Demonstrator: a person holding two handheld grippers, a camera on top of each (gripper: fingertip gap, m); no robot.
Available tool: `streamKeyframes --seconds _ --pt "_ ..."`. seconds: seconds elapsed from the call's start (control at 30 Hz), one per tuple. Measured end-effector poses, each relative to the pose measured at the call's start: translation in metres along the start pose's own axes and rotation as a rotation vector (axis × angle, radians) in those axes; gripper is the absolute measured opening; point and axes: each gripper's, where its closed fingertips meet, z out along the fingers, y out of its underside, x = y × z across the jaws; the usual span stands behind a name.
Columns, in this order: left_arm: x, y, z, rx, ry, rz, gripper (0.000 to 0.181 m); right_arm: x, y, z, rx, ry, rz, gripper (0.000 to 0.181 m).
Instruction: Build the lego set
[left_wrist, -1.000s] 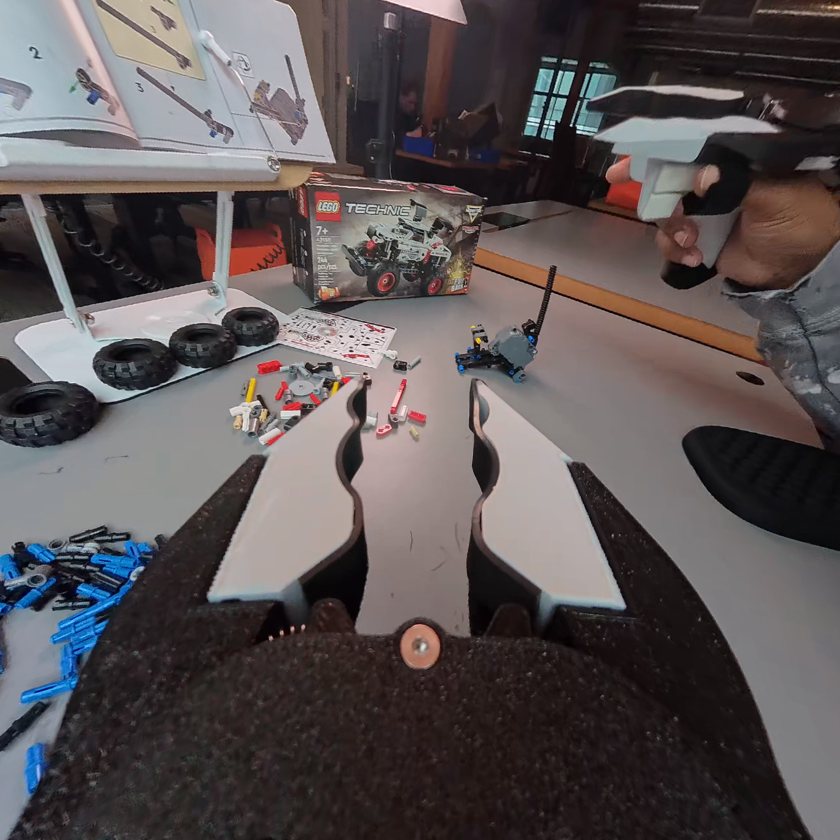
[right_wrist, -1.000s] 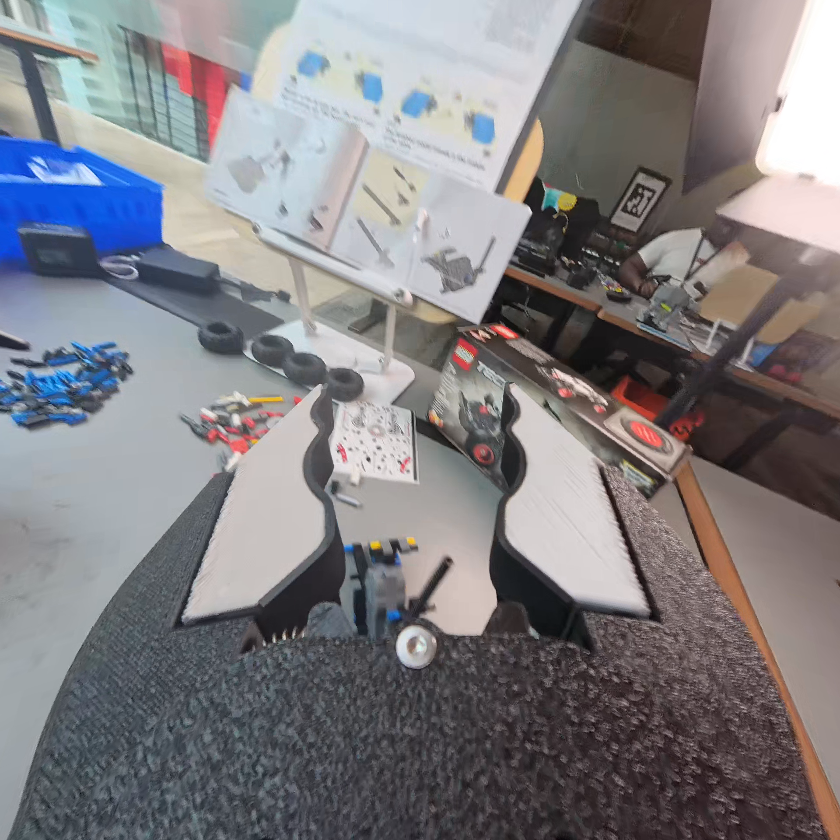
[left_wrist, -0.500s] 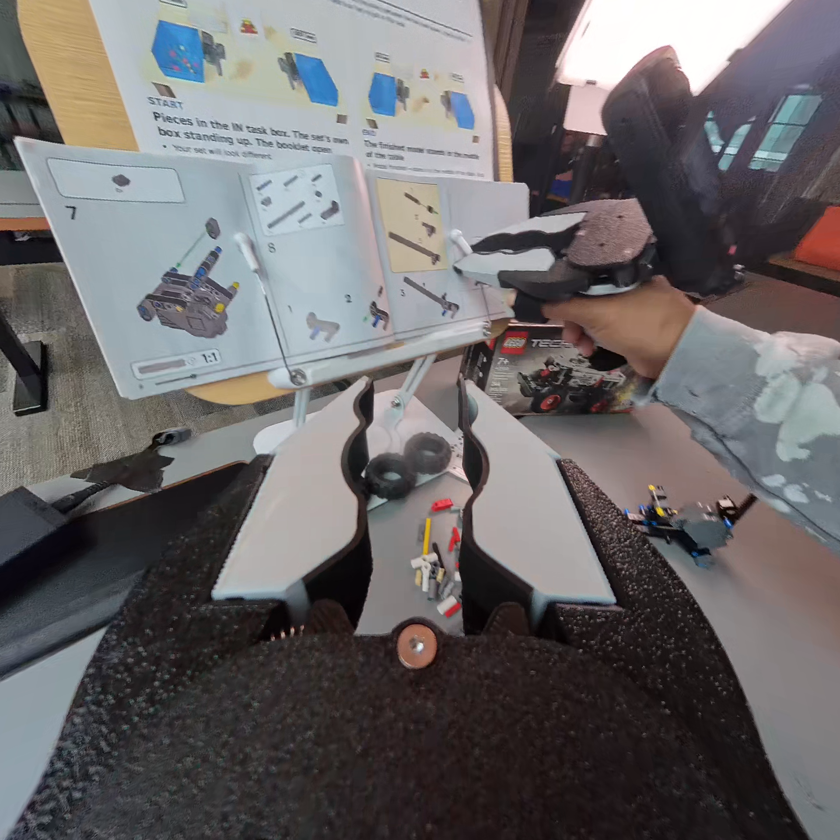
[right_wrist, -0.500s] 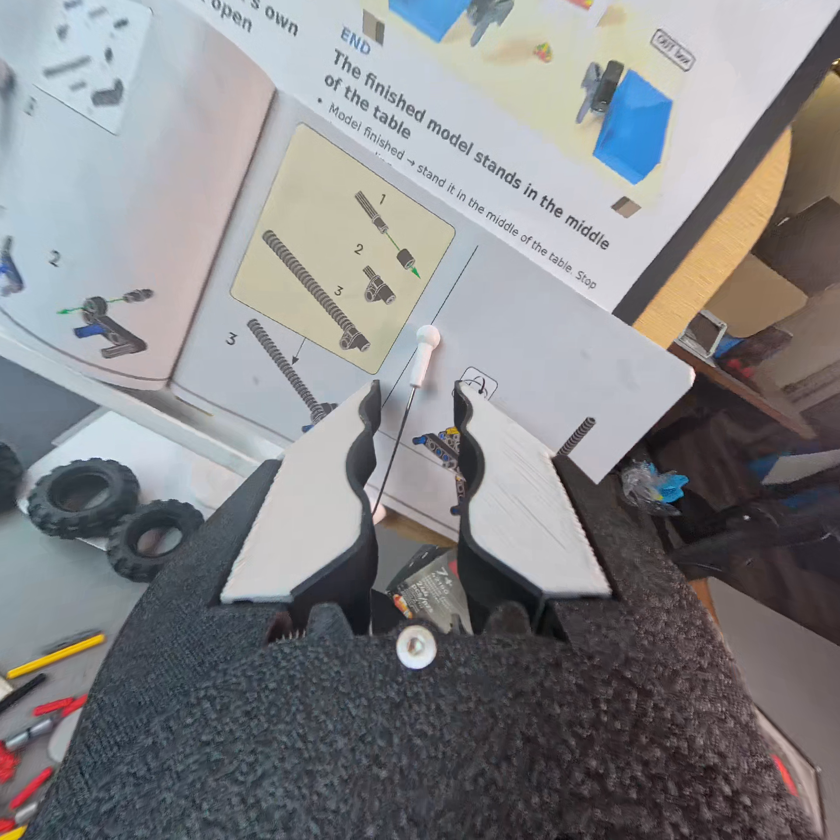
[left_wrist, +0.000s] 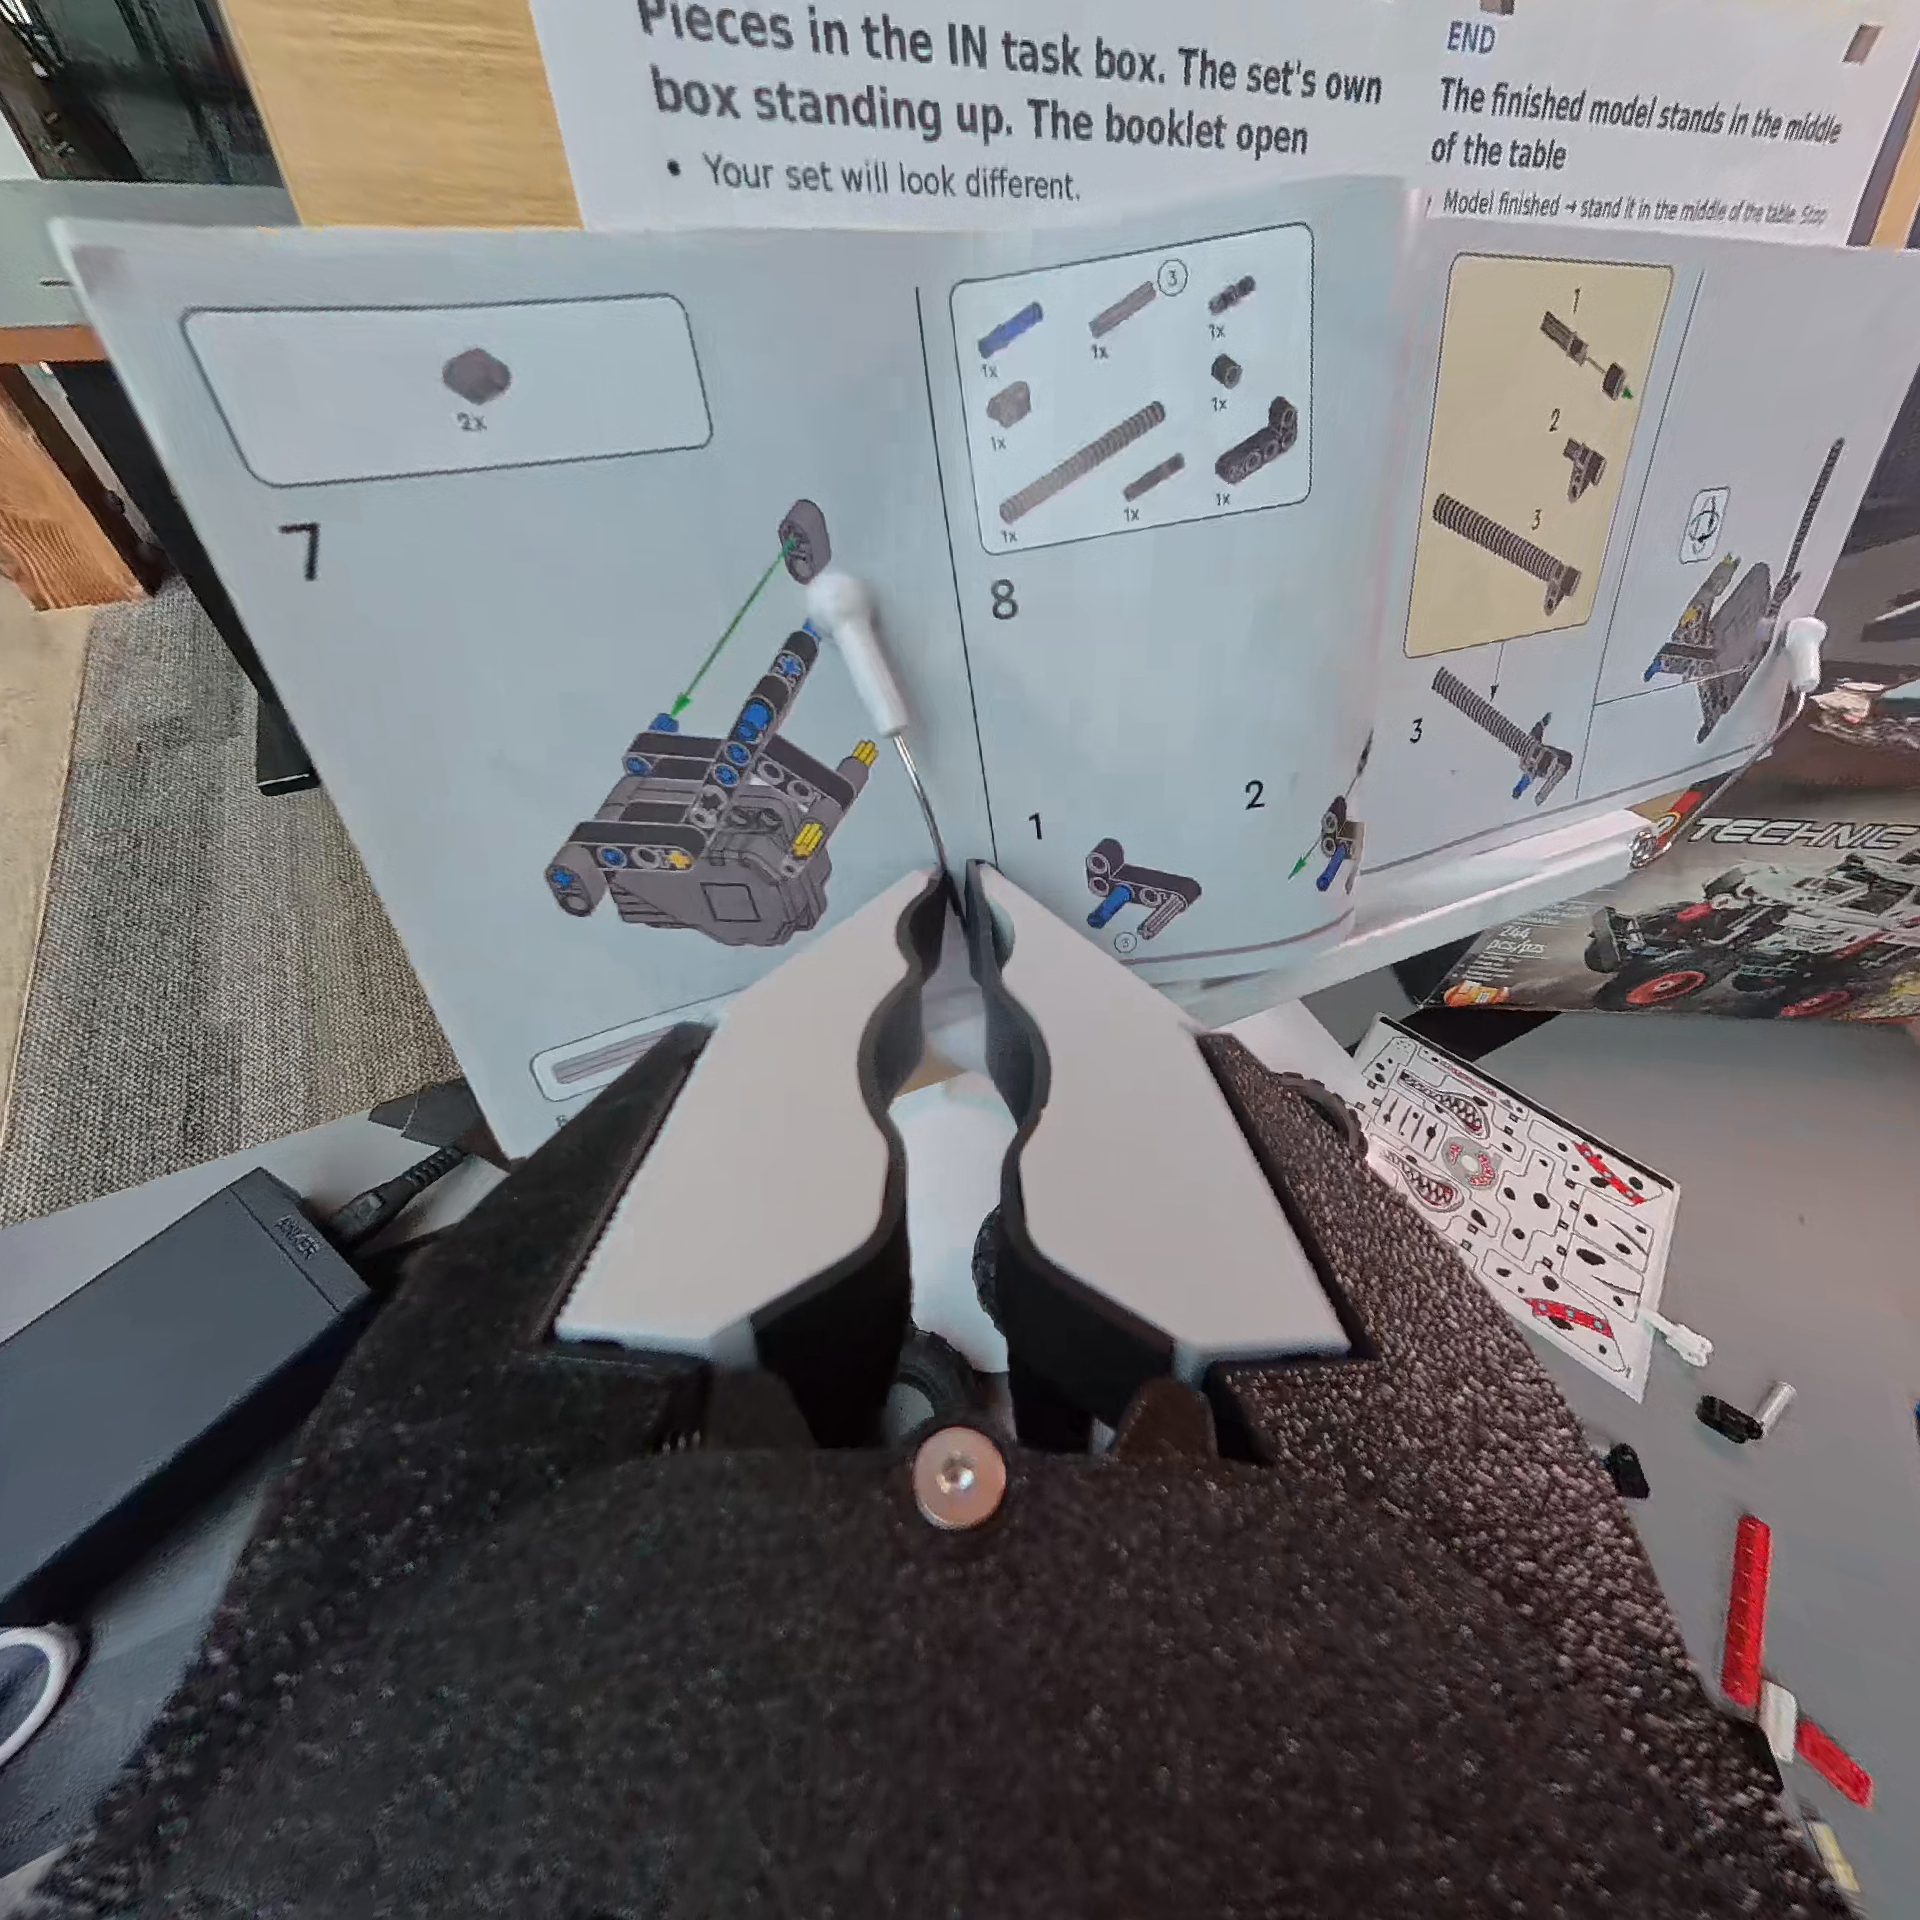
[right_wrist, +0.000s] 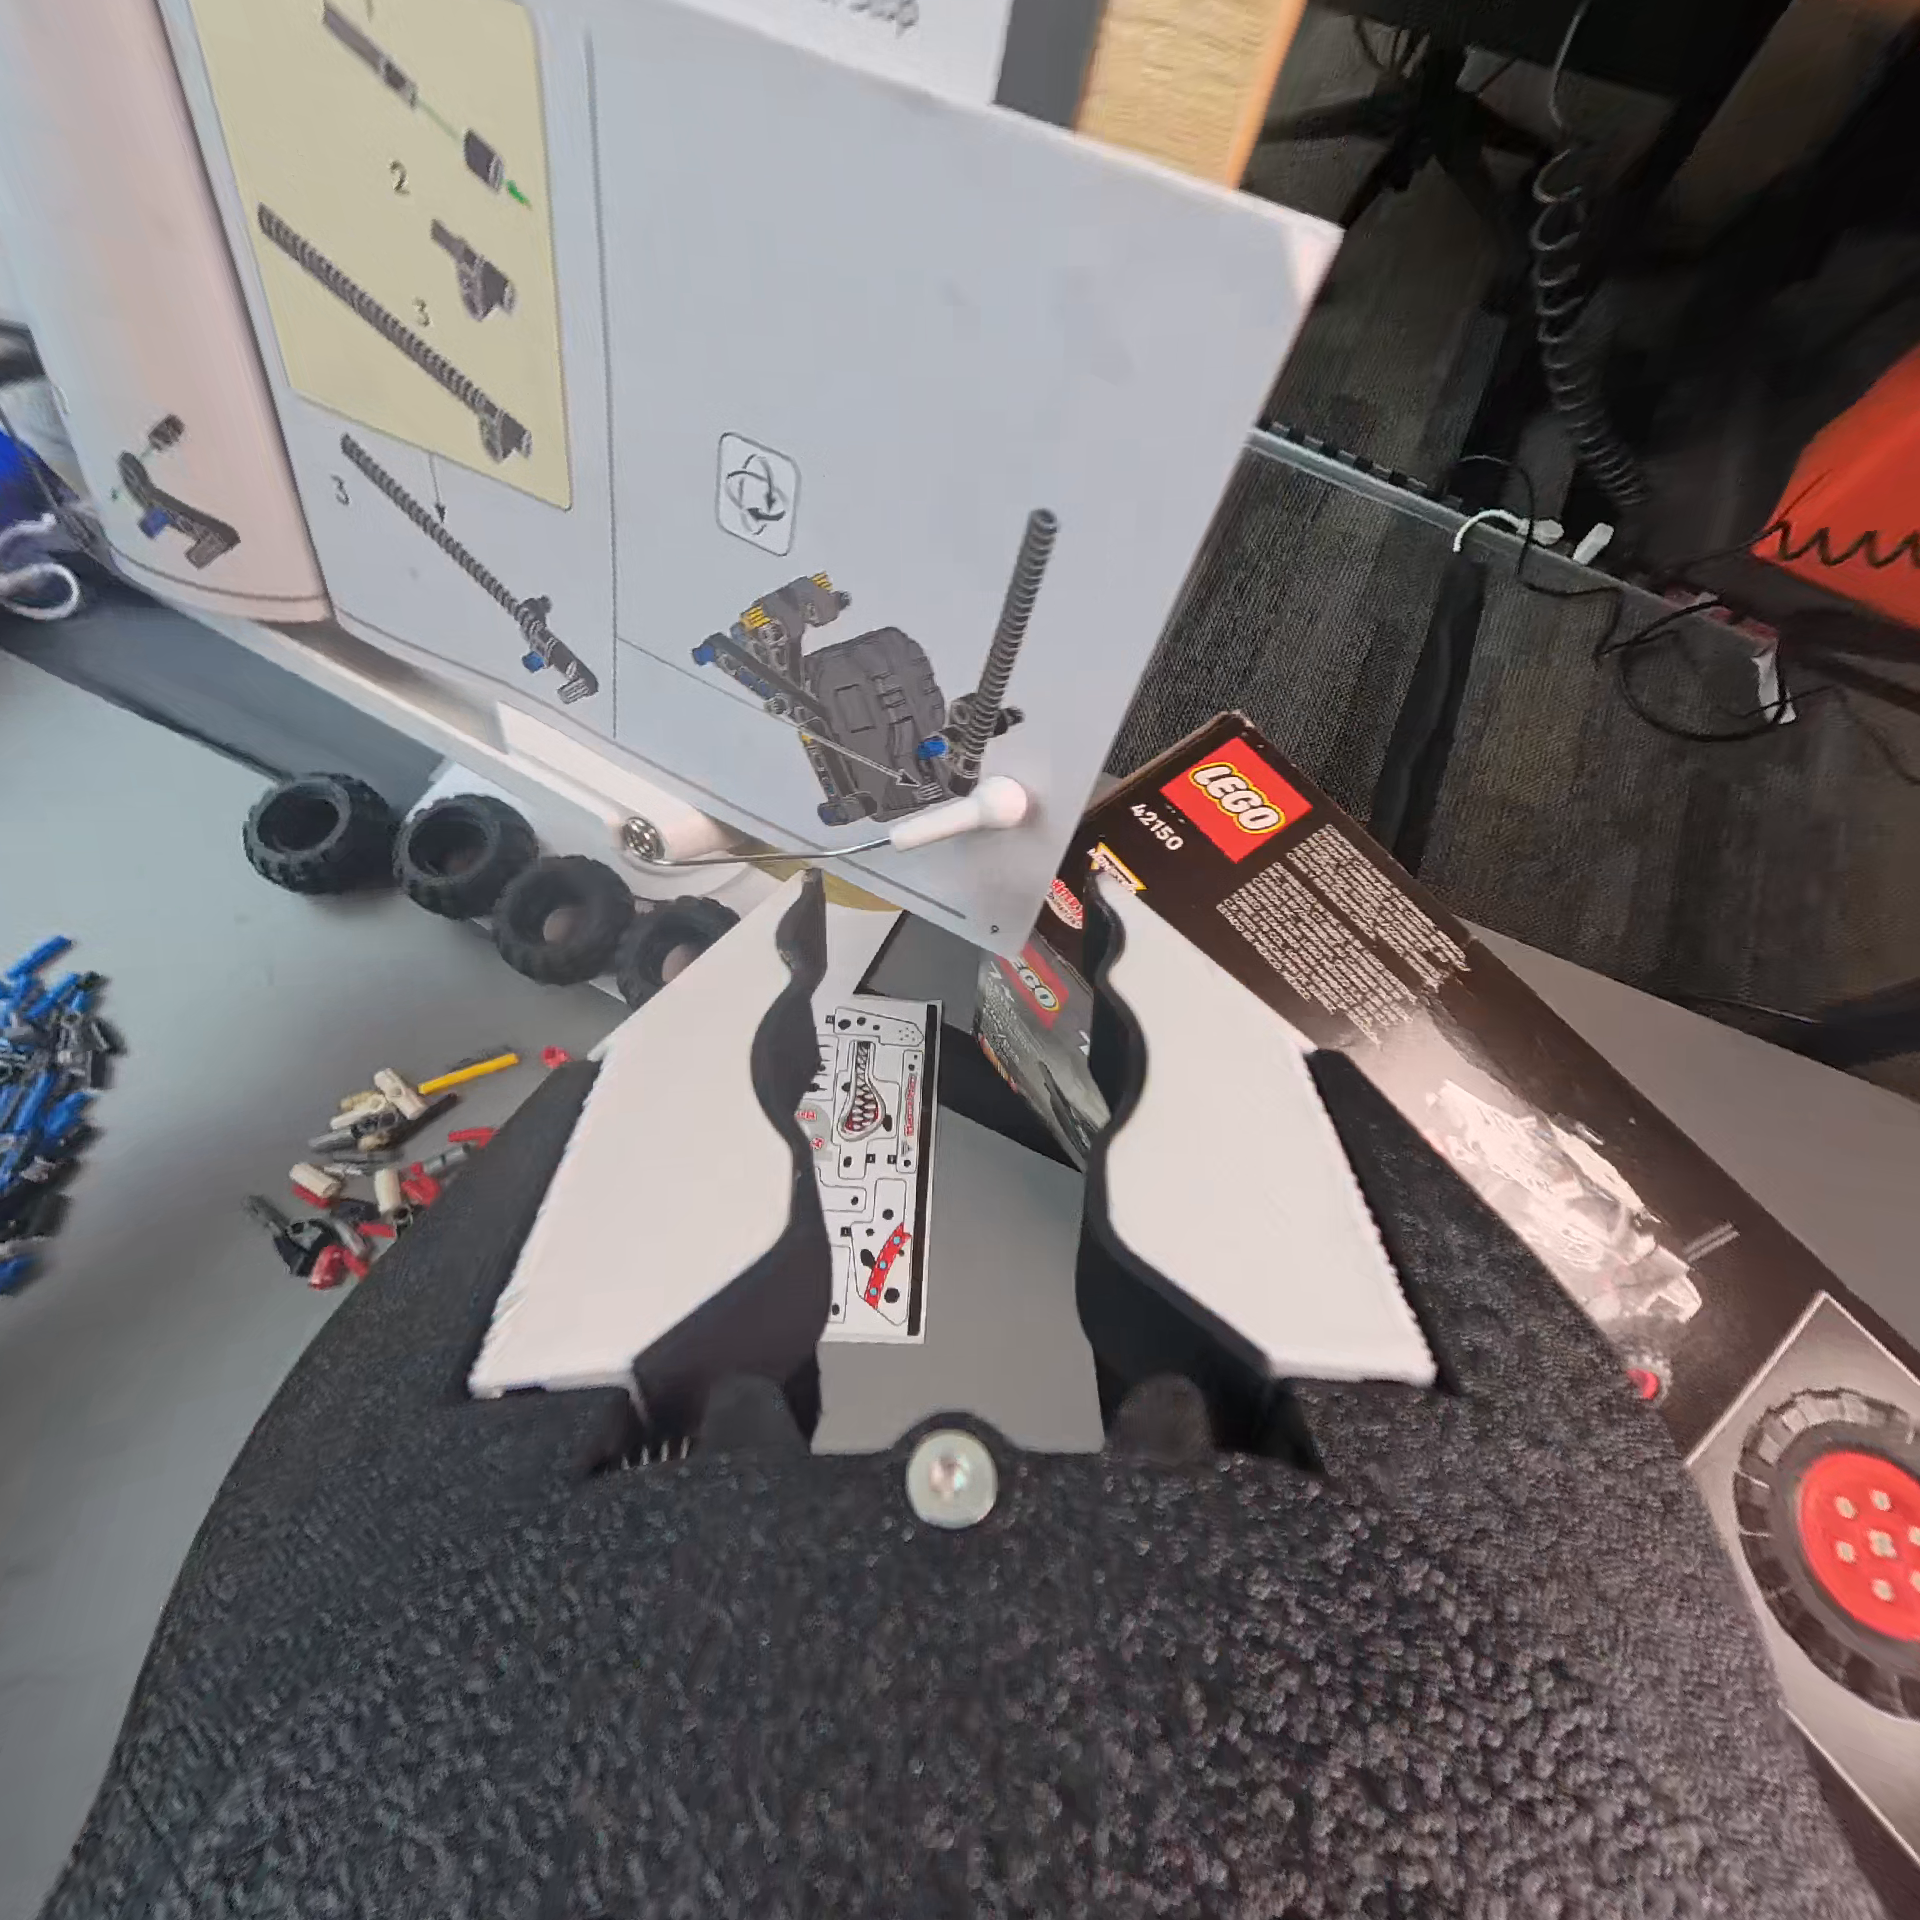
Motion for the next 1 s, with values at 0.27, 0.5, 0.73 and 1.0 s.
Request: streamKeyframes --seconds 0.27,0.5,0.73,1.0 --pt "-0.018 0.024 -0.013 0.065 -0.016 -0.286 0.011 0.000 -0.029 -0.031 0.300 0.165 -0.119 0.047" --pt "-0.023 0.049 -0.030 0.072 0.028 -0.468 0.026 -0.029 0.011 0.028 0.091 0.193 -0.122 0.014" --pt "-0.026 0.015 -0.056 0.152 -0.011 -0.235 0.028 -0.018 -0.010 0.007 0.234 0.243 -0.032 0.043" --pt "0.026 0.027 -0.013 -0.017 0.028 0.068 0.039 -0.020 -0.012 0.019 0.250 0.308 0.078 0.055"
